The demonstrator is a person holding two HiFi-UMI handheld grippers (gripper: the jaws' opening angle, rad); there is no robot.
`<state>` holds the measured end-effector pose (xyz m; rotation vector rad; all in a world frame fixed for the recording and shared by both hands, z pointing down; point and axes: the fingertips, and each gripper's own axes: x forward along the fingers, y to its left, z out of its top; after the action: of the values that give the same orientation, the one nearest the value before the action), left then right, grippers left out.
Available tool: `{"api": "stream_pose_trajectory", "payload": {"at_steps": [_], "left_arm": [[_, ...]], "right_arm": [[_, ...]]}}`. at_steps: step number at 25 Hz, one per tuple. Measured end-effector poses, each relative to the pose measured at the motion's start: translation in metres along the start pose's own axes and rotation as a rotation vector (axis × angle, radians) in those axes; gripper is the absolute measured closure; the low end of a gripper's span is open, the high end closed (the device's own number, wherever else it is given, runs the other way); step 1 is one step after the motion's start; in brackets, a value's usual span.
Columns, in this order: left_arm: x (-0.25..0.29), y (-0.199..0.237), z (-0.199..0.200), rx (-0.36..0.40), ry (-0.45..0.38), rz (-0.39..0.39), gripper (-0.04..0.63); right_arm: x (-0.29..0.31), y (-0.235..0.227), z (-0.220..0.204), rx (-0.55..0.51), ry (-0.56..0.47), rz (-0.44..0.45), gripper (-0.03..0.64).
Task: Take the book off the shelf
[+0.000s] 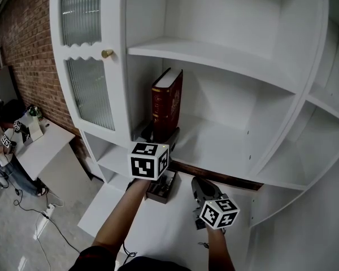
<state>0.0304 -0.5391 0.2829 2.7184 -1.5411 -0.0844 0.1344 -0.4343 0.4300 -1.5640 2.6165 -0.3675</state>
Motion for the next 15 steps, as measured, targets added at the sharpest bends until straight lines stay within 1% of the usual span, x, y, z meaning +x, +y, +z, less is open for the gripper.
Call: {"api": "stream_pose_trajectory", "payload": {"at_steps": [4, 7, 9, 13, 15], "left_arm": [[0.001, 0.003, -0.001, -0.010, 0.014, 0.012, 0.262], [0.001, 0.005, -0.001, 0.000, 0.015, 0.035, 0.264], [0.001, 0.006, -0.002, 0.009, 0.018, 0.051, 0.283], [0.000, 0.008, -0.003, 0.036, 0.019, 0.069, 0.351], [0.000, 0.008, -0.003, 0.047, 0.016, 0.073, 0.353]], "right_arm": [[0.002, 0.000, -0.005, 0.008, 0.012, 0.003, 0.597], [0.003, 0.000, -0.009, 0.011, 0.020, 0.005, 0.597], [0.002, -0.001, -0.010, 0.011, 0.024, 0.007, 0.597], [0.000, -0.002, -0.012, 0.016, 0.029, 0.001, 0.597], [0.000, -0.003, -0.014, 0.021, 0.032, -0.002, 0.597]]}}
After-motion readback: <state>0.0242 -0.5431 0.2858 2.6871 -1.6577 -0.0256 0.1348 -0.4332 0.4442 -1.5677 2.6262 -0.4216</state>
